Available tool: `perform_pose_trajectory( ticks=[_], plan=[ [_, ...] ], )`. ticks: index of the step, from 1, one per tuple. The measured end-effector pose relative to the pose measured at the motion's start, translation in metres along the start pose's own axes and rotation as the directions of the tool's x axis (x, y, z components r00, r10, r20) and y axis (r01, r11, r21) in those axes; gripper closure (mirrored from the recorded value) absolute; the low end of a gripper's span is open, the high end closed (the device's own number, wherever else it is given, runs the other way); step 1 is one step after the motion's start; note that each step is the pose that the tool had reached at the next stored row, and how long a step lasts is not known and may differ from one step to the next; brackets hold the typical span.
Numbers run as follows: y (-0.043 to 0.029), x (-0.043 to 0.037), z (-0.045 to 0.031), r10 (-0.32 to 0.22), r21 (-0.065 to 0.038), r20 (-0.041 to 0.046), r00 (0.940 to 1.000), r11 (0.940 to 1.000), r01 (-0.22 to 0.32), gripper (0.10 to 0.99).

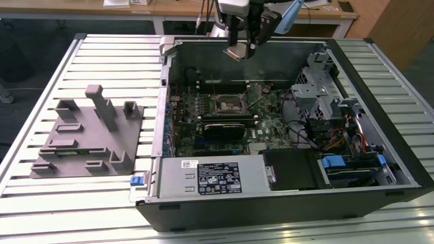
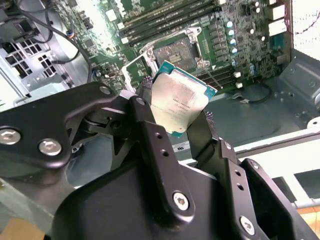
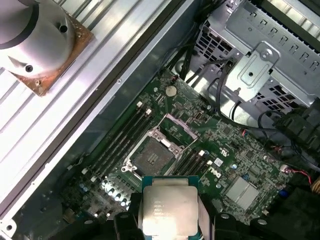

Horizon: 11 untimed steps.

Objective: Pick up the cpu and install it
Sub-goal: 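Place the cpu into insertion slot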

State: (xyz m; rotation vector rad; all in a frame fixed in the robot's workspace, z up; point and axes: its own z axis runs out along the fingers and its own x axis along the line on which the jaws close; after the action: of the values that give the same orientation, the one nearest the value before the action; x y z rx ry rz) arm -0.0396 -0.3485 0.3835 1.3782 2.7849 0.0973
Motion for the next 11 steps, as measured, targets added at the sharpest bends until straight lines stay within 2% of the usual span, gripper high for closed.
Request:
perform_pose_trajectory(
  ticks=[3, 7, 10, 11],
  plan=[
    [-0.0001, 0.0, 0.0025, 0.052, 0.0, 0.0038, 0.9987, 0.9987, -0.052, 0.557],
    [-0.0004, 0.0, 0.0064, 0.123, 0.0, 0.0088, 0.9924, 0.9924, -0.123, 0.557],
    [-0.0006, 0.0, 0.0095, 0.178, -0.001, 0.0127, 0.984, 0.9841, -0.178, 0.557],
    [-0.0008, 0.0001, 0.0116, 0.213, -0.001, 0.0151, 0.977, 0.9771, -0.213, 0.557]
  ],
)
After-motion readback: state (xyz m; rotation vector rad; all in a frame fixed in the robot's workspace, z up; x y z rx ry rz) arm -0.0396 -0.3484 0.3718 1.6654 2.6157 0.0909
